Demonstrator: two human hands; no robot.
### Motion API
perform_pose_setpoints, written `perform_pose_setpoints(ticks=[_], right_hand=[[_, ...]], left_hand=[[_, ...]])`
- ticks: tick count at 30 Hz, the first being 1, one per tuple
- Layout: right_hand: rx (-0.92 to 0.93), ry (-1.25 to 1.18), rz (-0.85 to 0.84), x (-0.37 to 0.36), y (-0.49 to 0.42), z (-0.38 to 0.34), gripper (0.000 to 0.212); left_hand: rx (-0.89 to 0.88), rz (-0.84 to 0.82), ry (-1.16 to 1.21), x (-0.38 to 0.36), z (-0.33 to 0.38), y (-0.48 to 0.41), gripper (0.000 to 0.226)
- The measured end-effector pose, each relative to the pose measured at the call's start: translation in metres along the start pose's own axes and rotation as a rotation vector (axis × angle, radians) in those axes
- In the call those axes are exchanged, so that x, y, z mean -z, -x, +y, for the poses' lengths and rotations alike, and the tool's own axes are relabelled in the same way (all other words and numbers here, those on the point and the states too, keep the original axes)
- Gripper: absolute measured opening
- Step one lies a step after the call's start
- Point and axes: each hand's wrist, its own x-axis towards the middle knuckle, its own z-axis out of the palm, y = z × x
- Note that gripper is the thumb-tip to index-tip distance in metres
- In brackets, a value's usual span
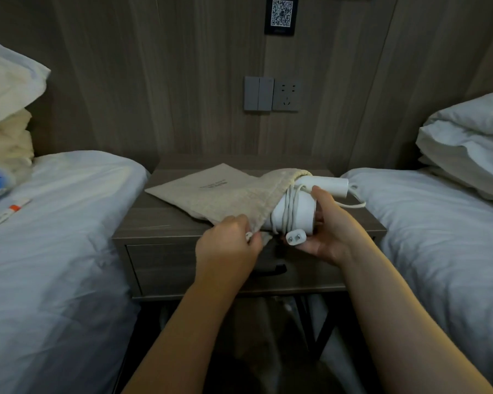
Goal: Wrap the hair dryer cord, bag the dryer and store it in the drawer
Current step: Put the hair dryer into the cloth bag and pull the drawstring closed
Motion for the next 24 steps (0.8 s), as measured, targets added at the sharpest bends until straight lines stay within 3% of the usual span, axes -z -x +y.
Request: perform_pose_setpoints(ticks=[9, 14, 16, 20, 24], right_hand=[[-0.128, -0.24, 0.071, -0.039, 0.009, -0.009, 0.053], [-0.076, -0.307, 0.091, -0.066, 0.005, -0.002, 0.056], [-0.045, -0.284, 0.02, -0.066, 0.0, 0.004, 0.051], [-0.015, -0.072, -0.126, -0.052, -0.003, 0.017, 0.016], [0.156, 0.143, -0.113, -0.05, -0.011, 0.034, 0.043]], left_hand=[[-0.113, -0.05, 0.13, 0.008, -0.009, -0.007, 0.025], [-0.088, -0.027, 0.221, 0.009, -0.007, -0.015, 0.025], [-0.023, -0.015, 0.26, 0.01, -0.014, -0.019, 0.023], [0.078, -0.016, 0.391, 0.015, -0.026, -0.022, 0.022], [0.11, -0.031, 0.457, 0.014, -0.028, -0.022, 0.023]])
